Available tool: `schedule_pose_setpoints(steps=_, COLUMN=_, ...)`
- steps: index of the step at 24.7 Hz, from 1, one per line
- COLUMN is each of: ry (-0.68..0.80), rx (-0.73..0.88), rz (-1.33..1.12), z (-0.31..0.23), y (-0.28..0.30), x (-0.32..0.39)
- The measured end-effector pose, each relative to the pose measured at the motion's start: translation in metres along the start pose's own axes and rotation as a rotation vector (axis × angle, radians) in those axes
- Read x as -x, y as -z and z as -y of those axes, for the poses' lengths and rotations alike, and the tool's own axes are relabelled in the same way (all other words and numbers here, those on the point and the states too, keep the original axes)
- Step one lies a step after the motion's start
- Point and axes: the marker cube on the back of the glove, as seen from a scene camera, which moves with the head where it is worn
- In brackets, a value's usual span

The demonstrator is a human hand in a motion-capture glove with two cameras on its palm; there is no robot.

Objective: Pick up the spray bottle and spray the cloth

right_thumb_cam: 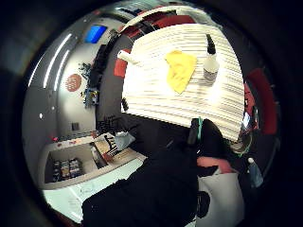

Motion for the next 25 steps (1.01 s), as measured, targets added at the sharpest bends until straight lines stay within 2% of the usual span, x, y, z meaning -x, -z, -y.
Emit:
schedule_pose_setpoints(steps=16, ry=0.018, rx=0.009, rz=0.008, z=0.0, y=-0.009, x=0.007)
schedule_pose_setpoints(steps=25, ry=-0.001, rx=0.028, rz=0.113, z=-0.008, y=-0.031, x=0.007)
